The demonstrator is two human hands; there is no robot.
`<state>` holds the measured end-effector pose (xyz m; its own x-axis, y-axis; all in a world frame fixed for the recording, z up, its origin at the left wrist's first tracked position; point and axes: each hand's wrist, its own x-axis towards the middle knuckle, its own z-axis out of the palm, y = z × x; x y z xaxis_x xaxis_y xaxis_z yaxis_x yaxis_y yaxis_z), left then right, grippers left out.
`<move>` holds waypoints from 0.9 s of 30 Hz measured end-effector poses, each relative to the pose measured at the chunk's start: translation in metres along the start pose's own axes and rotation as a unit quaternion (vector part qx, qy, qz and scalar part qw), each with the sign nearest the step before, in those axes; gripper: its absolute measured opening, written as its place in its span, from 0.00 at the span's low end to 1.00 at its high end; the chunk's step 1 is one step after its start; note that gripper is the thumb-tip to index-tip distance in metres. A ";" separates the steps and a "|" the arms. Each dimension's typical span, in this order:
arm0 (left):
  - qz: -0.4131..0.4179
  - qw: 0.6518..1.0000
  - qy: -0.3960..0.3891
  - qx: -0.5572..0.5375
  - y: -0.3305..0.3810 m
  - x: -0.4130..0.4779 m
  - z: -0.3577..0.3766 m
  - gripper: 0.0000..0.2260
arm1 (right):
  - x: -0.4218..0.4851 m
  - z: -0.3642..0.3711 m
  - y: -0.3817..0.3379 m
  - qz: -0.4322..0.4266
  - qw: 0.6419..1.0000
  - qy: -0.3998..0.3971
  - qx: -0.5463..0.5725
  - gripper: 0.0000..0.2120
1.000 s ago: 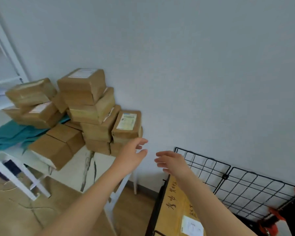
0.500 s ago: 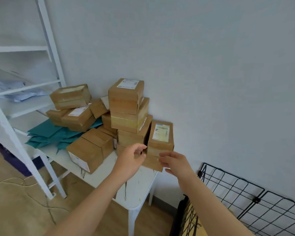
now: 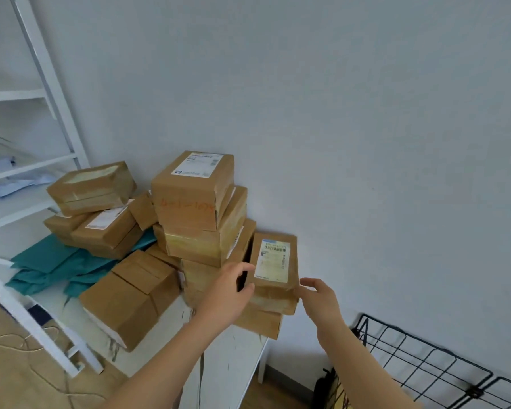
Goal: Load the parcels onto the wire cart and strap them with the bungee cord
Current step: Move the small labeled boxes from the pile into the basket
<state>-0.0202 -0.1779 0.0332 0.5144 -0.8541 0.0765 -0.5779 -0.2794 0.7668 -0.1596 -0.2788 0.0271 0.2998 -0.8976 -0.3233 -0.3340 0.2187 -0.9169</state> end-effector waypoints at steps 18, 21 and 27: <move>-0.035 0.998 -0.047 0.034 0.001 0.068 0.023 0.21 | 0.066 0.010 0.011 0.219 0.963 -0.152 0.051 0.21; -0.037 0.996 -0.068 0.037 0.002 0.071 0.021 0.23 | 0.069 0.008 0.019 0.222 0.962 -0.147 0.062 0.21; -0.028 0.996 -0.083 0.017 0.008 0.070 0.015 0.23 | 0.065 0.009 0.017 0.226 0.956 -0.128 0.137 0.19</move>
<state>0.0024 -0.2466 0.0351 0.4353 -0.8972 -0.0743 -0.5740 -0.3402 0.7449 -0.1377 -0.3296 -0.0119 0.4004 -0.5725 -0.7155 -0.2450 0.6855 -0.6856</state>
